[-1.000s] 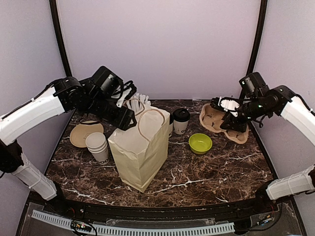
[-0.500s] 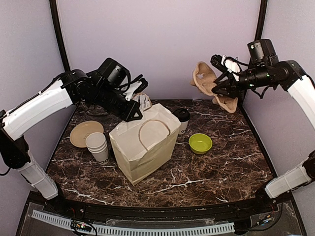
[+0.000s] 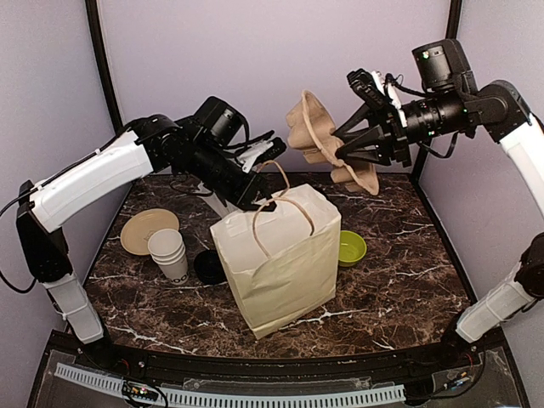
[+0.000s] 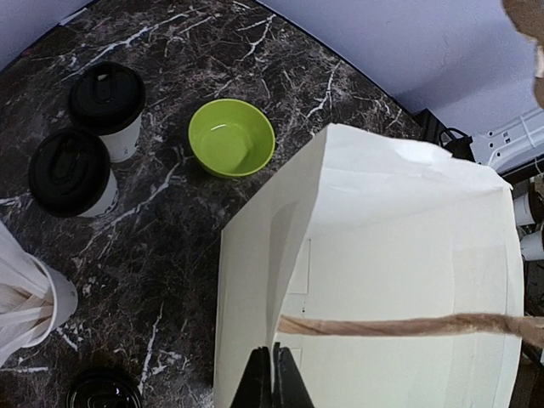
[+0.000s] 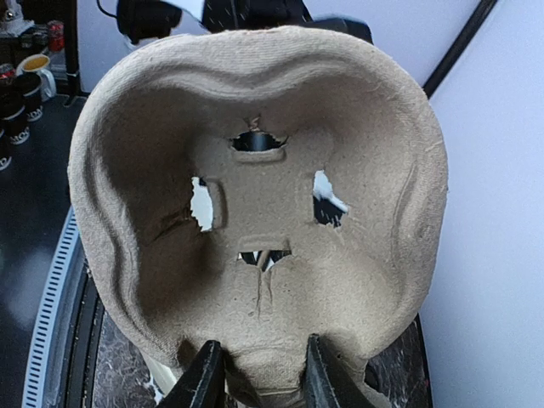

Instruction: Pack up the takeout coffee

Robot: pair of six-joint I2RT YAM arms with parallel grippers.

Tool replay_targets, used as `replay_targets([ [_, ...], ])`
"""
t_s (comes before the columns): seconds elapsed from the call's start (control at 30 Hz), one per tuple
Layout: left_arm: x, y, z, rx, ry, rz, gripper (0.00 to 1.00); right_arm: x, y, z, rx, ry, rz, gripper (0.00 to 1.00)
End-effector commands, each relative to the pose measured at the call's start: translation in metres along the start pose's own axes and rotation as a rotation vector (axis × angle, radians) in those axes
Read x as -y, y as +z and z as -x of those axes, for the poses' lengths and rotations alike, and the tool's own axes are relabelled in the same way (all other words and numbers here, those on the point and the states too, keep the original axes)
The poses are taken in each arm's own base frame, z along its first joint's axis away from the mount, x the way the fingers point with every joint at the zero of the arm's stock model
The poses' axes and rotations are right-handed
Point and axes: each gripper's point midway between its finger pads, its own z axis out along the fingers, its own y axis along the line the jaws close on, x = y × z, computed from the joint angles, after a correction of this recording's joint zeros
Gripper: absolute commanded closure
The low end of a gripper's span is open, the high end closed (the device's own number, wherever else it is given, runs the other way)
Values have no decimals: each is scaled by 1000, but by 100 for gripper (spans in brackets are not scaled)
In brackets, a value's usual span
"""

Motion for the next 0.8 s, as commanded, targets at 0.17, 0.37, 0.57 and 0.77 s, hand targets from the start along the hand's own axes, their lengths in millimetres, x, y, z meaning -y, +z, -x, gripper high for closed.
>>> replay_targets([
  [0.17,26,14,22,9,153,-169,100,-44,-2,41,161,-24,229,68],
  [0.37,28,24,35,23,190,-195,78,-53,20,30,150,1,301,68],
  [0.57,11,16,44,59,201,-69,54,-51,39,17,114,7,312,68],
  [0.77,4,1,49,108,204,-7,52,-48,44,12,95,11,302,69],
])
